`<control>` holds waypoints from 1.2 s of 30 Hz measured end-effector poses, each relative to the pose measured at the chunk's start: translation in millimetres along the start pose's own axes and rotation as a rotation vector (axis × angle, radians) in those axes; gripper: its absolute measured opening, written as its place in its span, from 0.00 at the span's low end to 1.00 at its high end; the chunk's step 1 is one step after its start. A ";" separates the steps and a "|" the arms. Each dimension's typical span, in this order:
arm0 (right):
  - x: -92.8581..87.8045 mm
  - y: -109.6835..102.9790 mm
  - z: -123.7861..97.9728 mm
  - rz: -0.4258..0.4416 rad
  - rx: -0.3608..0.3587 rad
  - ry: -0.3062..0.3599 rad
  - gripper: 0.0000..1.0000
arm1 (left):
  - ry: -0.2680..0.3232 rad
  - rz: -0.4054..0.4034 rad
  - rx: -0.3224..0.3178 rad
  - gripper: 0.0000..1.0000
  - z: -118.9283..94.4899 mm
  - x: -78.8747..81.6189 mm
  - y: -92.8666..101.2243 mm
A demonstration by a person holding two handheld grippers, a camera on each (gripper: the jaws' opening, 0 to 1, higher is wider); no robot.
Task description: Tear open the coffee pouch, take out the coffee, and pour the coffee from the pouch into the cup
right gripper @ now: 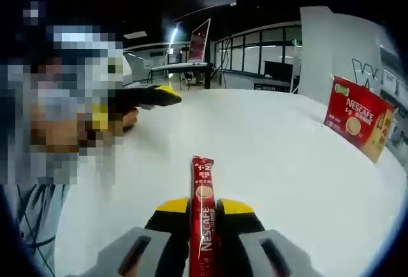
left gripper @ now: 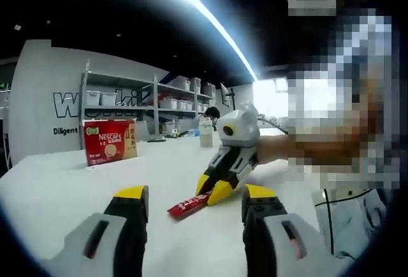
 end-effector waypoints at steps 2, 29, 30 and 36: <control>0.1 1.4 -0.7 0.005 -0.007 0.005 0.17 | 0.001 -0.002 0.003 0.61 -0.2 -0.1 -0.8; 14.0 -12.7 -14.0 0.010 -0.035 0.079 0.11 | -0.015 -0.001 0.013 0.60 -2.8 1.2 7.1; 14.9 -13.8 -15.2 0.008 -0.040 0.084 0.11 | -0.016 -0.001 0.013 0.60 -2.5 1.1 6.3; 16.1 -17.2 -24.5 0.024 -0.078 0.157 0.10 | -0.024 -0.012 0.011 0.59 -2.5 0.3 6.1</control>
Point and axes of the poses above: the point that each gripper's makers call its tool centre point, and the gripper's own axes: z roughly forward along the fingers, y roughly to its right, x roughly out of its top, the point moved 7 cm from there along -z, roughly backward along the fingers, and after that the axes turned 5 degrees about -y, right-handed, at the moved point
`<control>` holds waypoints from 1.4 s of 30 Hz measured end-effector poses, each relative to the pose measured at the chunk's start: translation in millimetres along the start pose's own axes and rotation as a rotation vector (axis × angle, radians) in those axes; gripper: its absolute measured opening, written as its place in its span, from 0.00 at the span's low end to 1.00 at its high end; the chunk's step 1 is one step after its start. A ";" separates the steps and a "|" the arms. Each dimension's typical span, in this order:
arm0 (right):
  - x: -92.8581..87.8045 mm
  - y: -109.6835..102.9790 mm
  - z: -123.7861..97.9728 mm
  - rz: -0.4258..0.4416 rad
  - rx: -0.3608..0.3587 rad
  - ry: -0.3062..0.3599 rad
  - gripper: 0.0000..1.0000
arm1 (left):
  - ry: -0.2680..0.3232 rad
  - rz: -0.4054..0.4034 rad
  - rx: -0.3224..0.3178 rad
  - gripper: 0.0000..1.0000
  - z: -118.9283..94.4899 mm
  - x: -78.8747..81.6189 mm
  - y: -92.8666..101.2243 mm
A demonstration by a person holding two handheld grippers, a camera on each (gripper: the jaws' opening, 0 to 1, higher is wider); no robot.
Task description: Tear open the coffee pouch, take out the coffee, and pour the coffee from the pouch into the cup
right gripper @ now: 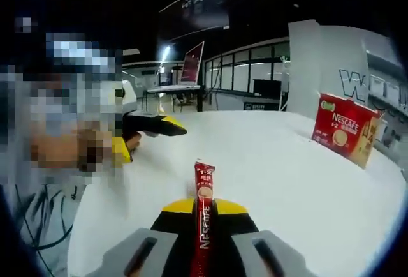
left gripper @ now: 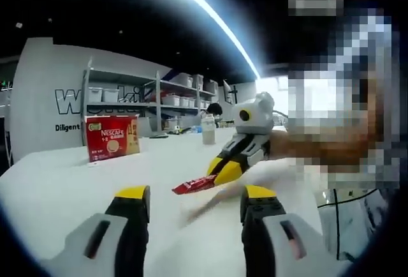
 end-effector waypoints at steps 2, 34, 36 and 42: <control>-2.1 -3.4 -3.3 0.014 -0.009 0.030 0.09 | -0.001 -0.003 0.000 0.58 0.1 -0.1 0.0; 56.5 -54.3 -38.6 -0.328 -0.428 0.445 0.09 | 0.281 -0.747 -0.098 0.35 25.4 72.9 15.8; 57.6 -52.9 -39.6 -0.327 -0.426 0.464 0.09 | 0.295 -0.748 -0.115 0.30 28.7 73.9 21.9; 57.3 -55.1 -42.3 -0.362 -0.456 0.475 0.10 | 0.361 -0.751 -0.130 0.18 33.7 83.2 33.7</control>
Point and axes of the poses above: the point that each gripper's makers call its tool centre point, and the gripper's own axes: z roughly forward along the fingers, y roughly to its right, x roughly out of its top, the point moved 7 cm from there along -z, roughly backward along the fingers, and after that the axes turned 5 degrees about -y, right-handed, at the moved point
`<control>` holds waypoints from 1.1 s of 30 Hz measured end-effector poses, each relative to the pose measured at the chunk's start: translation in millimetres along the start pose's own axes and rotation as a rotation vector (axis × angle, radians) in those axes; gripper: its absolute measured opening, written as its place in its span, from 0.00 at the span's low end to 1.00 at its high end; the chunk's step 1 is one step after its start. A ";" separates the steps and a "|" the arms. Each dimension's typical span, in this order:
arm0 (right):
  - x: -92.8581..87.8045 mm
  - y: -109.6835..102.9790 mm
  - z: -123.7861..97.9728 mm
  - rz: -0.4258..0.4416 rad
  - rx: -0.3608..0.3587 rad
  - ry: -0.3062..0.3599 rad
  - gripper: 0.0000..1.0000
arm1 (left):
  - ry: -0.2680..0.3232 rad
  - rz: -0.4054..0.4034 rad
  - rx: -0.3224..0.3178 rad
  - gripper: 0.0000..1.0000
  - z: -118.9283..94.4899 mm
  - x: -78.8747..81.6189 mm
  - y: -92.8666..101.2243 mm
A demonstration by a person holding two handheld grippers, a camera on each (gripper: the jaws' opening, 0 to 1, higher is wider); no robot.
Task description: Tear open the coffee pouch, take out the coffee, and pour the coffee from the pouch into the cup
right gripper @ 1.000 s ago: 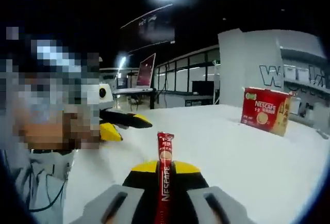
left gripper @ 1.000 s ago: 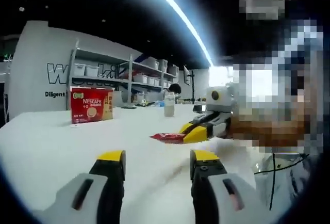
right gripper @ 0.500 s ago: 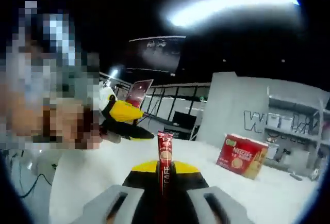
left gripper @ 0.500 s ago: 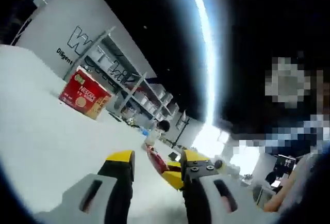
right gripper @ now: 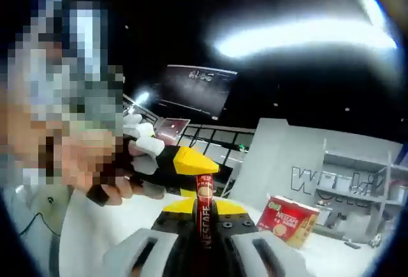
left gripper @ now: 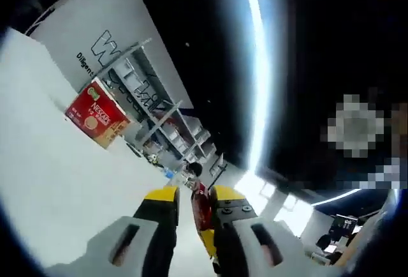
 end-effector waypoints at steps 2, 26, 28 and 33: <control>0.6 -0.5 -3.0 -0.002 -0.008 0.005 0.10 | 0.010 0.021 -0.003 0.14 3.3 -1.2 4.3; 21.2 2.8 7.2 0.434 0.599 -0.115 0.27 | -0.517 0.497 -0.323 0.10 3.4 30.8 15.8; 26.7 -0.6 8.9 0.453 0.640 -0.100 0.24 | -0.558 0.505 -0.340 0.10 5.4 29.9 20.2; 33.5 -8.1 9.2 0.478 0.695 -0.084 0.19 | -0.590 0.520 -0.378 0.10 7.6 26.5 30.7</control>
Point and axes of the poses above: the point that each gripper's makers call its tool centre point, and the gripper's own axes: z roughly forward along the fingers, y roughly to its right, x roughly out of its top, the point moved 7 cm from there along -z, roughly backward along the fingers, and after that the axes turned 5 degrees about -y, right-handed, at the moved point
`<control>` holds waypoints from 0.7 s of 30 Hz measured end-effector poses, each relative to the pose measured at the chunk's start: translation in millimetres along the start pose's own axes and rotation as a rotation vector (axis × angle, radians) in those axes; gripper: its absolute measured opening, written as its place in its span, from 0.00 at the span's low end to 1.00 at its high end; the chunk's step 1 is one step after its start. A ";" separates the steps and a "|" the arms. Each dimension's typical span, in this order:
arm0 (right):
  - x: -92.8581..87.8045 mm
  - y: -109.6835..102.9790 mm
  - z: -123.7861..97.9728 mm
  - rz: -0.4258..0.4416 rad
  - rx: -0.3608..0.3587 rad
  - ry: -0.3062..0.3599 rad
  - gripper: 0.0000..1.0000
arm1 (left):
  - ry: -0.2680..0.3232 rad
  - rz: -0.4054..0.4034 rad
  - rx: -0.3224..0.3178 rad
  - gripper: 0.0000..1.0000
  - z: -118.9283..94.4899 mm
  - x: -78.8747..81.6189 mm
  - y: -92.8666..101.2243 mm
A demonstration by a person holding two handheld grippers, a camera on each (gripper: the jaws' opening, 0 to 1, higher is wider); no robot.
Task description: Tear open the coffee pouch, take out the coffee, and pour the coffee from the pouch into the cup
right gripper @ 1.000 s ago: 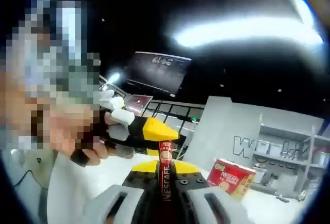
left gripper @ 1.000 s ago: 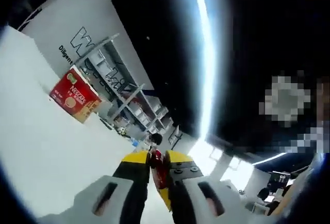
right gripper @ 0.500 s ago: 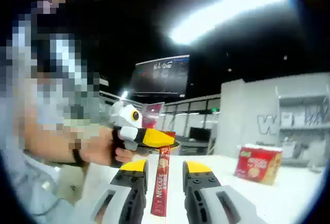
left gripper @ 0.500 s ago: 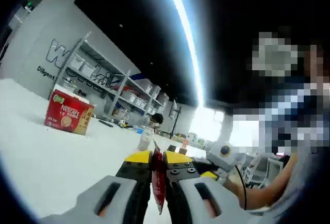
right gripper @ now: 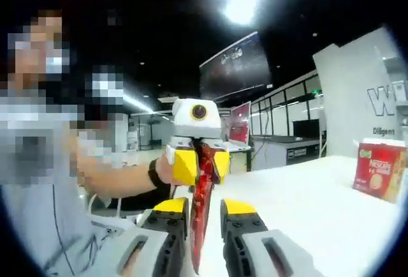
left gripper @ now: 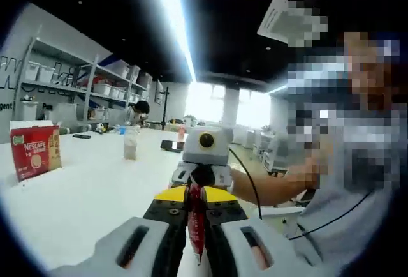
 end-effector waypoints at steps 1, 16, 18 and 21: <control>0.0 -2.1 0.8 0.012 0.017 0.002 0.15 | -0.001 0.004 -0.004 0.10 1.2 0.9 1.6; 10.3 6.5 -13.1 0.065 -0.063 0.073 0.06 | 0.142 -0.040 0.089 0.31 -13.2 -11.2 2.9; 12.6 8.0 -16.3 0.065 -0.067 0.080 0.06 | 0.153 -0.044 0.103 0.31 -16.4 -21.7 5.7; 19.0 13.2 -19.1 0.079 -0.086 0.112 0.05 | 0.136 -0.046 0.126 0.31 -11.6 -39.2 7.8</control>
Point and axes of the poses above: the point that each gripper's makers call its tool centre point, and the gripper's own axes: z roughly forward along the fingers, y roughly to its right, x roughly out of its top, the point moved 7 cm from there along -z, roughly backward along the fingers, and after that the axes turned 5 degrees about -y, right-handed, at the moved point
